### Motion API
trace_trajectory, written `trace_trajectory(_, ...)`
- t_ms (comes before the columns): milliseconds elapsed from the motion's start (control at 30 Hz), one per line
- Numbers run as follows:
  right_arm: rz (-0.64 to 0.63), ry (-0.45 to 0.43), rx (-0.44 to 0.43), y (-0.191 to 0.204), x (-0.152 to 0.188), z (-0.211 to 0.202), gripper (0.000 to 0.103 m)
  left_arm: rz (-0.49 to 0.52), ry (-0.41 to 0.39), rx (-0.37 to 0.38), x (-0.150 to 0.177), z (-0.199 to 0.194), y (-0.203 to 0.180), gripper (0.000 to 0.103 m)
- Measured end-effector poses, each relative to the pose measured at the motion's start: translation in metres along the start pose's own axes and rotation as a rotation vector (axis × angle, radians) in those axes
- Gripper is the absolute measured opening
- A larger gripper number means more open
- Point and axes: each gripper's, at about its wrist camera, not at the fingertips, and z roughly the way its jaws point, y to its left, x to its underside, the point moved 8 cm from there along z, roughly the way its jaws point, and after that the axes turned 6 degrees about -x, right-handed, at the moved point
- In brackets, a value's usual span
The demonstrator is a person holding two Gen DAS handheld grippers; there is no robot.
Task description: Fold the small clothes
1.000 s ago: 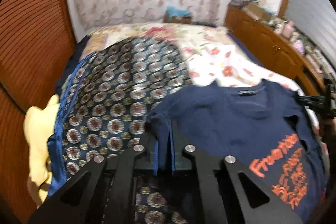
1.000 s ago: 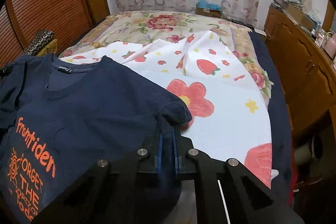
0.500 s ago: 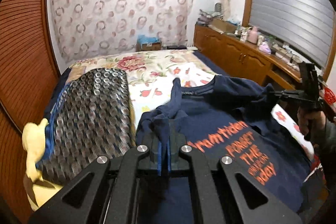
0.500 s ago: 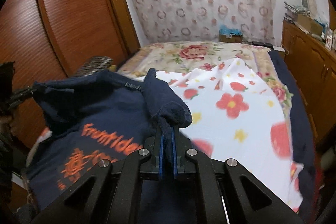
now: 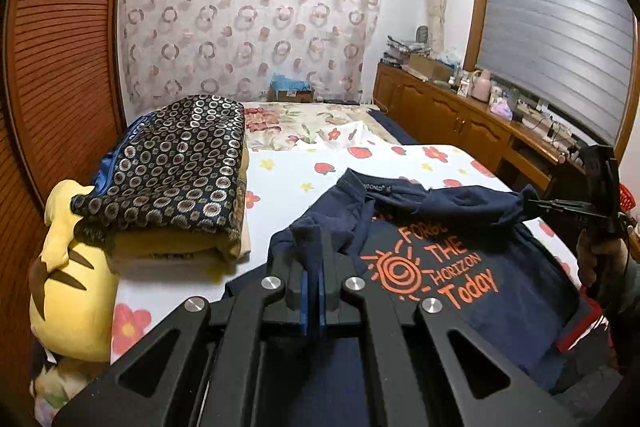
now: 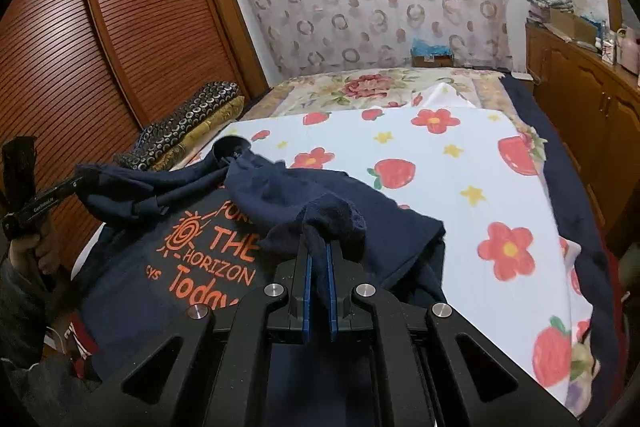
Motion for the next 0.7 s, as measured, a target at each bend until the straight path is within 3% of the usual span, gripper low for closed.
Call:
trace_trajectory(100,-0.006,-0.030,0.002,0.009,0.001,-0.020,0.006,-0.023,-0.007,-0.066,0.011,-0.016,0.006,0.004)
trace_trajectory(433,-0.019,-0.009,0.028,0.016,0.035,-0.090,0.006,-0.060,-0.023,-0.086,0.033,-0.067,0.020,0.004)
trace_trajectory(500,-0.020,0.002,0.040,0.019,0.036,-0.104,0.006,-0.054,-0.022,-0.140,0.037,-0.073,0.025,0.004)
trace_trajectory(700,-0.020,0.088,0.070,0.016,0.057,-0.108,0.006,-0.083,0.051,-0.151,0.060,-0.062,0.028,0.005)
